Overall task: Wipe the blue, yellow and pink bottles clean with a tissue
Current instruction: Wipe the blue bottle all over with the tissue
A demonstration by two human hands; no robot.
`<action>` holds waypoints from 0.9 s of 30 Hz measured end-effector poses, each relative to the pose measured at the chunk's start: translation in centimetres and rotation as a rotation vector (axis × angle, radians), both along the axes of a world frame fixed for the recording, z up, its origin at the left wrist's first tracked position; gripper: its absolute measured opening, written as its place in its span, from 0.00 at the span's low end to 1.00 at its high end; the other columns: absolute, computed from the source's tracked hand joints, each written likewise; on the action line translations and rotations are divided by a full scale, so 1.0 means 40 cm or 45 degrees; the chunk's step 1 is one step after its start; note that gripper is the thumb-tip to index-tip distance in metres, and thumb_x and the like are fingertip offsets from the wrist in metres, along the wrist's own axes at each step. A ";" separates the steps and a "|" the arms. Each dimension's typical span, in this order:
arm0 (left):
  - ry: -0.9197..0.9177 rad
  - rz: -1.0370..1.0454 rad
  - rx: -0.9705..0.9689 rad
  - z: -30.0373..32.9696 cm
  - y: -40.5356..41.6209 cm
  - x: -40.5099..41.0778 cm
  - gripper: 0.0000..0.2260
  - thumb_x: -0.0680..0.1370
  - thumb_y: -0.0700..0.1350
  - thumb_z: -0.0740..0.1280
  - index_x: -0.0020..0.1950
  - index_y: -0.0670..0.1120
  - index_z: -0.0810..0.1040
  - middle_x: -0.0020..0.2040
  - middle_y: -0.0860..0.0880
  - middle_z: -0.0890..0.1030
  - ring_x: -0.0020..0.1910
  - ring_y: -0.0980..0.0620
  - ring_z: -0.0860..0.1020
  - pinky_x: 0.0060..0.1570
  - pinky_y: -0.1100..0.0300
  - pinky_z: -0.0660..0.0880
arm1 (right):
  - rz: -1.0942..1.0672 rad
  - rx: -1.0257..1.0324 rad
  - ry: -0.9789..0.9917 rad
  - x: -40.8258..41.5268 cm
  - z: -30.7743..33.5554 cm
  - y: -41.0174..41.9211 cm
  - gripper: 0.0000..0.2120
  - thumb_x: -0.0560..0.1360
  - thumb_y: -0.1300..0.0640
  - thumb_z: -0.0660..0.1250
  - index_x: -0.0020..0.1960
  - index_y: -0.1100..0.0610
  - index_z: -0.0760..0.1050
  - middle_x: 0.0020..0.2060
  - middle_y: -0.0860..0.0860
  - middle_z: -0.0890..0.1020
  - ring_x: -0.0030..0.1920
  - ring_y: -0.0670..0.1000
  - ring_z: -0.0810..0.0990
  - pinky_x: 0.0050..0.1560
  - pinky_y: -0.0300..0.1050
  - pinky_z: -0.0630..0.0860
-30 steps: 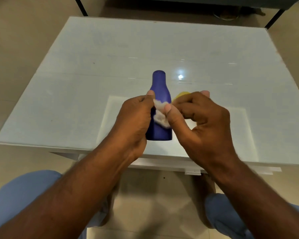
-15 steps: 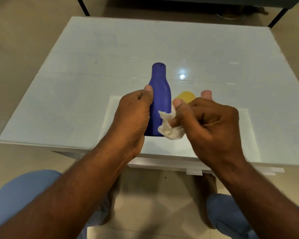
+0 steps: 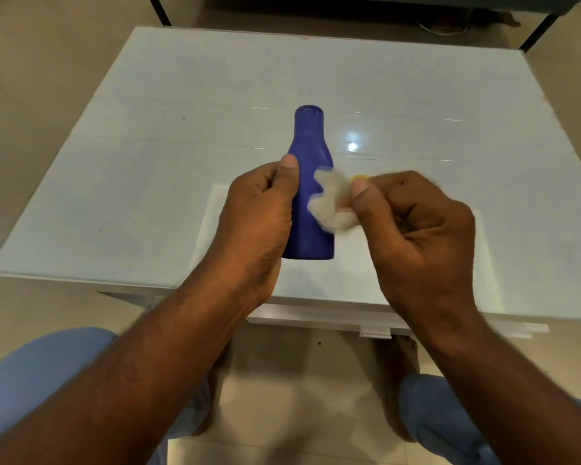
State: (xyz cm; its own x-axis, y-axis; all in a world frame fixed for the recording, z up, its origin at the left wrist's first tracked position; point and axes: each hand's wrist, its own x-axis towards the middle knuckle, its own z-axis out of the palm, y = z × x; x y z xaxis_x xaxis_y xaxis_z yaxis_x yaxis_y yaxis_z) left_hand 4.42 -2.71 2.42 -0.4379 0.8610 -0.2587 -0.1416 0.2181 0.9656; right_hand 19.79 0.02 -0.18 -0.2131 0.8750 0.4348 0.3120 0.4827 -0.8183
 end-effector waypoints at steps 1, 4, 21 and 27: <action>-0.020 -0.020 -0.005 -0.002 -0.001 0.005 0.15 0.86 0.54 0.60 0.47 0.49 0.82 0.50 0.42 0.85 0.49 0.41 0.84 0.56 0.42 0.82 | -0.009 0.016 0.000 -0.001 0.000 0.004 0.07 0.82 0.55 0.71 0.50 0.57 0.86 0.47 0.49 0.86 0.49 0.47 0.85 0.59 0.51 0.84; -0.062 0.011 0.012 -0.006 0.001 0.009 0.15 0.86 0.53 0.60 0.48 0.48 0.83 0.49 0.42 0.86 0.47 0.45 0.85 0.53 0.46 0.83 | 0.046 0.183 -0.195 -0.006 -0.001 0.005 0.04 0.77 0.57 0.77 0.51 0.56 0.87 0.48 0.48 0.83 0.50 0.48 0.82 0.53 0.59 0.81; 0.175 -0.054 0.081 -0.011 0.003 -0.009 0.11 0.84 0.55 0.61 0.55 0.52 0.81 0.49 0.52 0.85 0.48 0.53 0.85 0.46 0.59 0.84 | 0.076 0.315 -0.408 -0.005 -0.007 -0.013 0.10 0.75 0.59 0.73 0.56 0.57 0.84 0.46 0.46 0.83 0.49 0.49 0.74 0.67 0.42 0.70; 0.156 -0.197 0.061 -0.020 -0.009 0.018 0.08 0.84 0.54 0.62 0.53 0.55 0.80 0.48 0.55 0.85 0.46 0.54 0.85 0.44 0.62 0.83 | -0.030 0.251 -0.260 0.017 0.012 0.025 0.09 0.77 0.67 0.76 0.54 0.57 0.85 0.49 0.48 0.83 0.48 0.47 0.80 0.53 0.41 0.78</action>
State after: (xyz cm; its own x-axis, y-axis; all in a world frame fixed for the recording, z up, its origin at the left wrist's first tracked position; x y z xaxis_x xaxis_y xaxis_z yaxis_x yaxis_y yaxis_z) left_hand 5.14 -3.06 1.63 -0.3253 0.9305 -0.1686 0.0095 0.1815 0.9833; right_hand 20.48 1.02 0.31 -0.2939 0.7838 0.5471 0.4739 0.6165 -0.6287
